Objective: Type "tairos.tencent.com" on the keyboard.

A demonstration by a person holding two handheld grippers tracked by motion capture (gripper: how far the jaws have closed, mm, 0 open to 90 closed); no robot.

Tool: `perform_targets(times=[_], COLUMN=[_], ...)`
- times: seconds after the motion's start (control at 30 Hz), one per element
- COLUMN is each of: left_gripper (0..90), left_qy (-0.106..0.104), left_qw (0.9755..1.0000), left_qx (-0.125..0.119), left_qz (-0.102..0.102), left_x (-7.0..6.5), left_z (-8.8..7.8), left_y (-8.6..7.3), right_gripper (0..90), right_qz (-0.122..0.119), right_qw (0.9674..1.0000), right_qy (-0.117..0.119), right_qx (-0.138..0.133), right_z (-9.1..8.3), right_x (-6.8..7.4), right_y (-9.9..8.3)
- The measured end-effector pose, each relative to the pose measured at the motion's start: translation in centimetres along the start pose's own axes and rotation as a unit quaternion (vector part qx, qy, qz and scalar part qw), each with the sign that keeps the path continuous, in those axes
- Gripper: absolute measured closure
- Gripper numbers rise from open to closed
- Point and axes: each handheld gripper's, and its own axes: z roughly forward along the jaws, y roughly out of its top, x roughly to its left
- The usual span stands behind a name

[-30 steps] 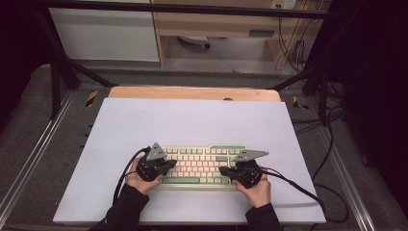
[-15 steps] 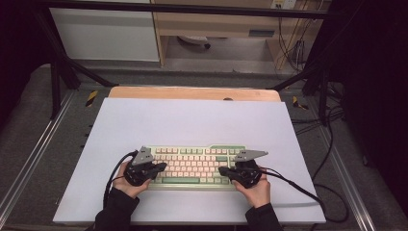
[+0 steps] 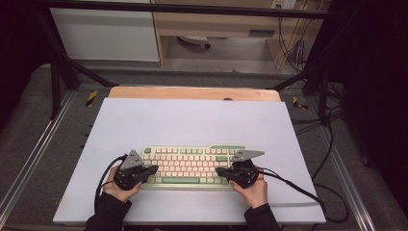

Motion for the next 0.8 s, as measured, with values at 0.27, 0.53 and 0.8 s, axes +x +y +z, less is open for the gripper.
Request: perform_targets(times=[0.27,0.53,0.8], left_gripper=[89.6,89.6,89.6], left_qy=[-0.002,-0.003,-0.003], left_qw=[1.0,1.0,1.0], left_qx=[0.0,0.001,0.0], left_qz=[-0.002,-0.002,-0.003], left_x=[0.3,0.4,0.4], left_z=[-0.3,-0.2,-0.2], left_y=[-0.4,-0.4,-0.4], right_gripper=[90.0,90.0,90.0], right_qz=[-0.007,-0.019,-0.028], right_qw=[1.0,0.9997,0.9994], right_qy=[0.003,0.009,0.015], right_qx=[0.006,0.015,0.016], right_z=[0.9,2.1,3.1], right_x=[0.6,1.4,2.0], right_y=[0.4,0.9,1.4])
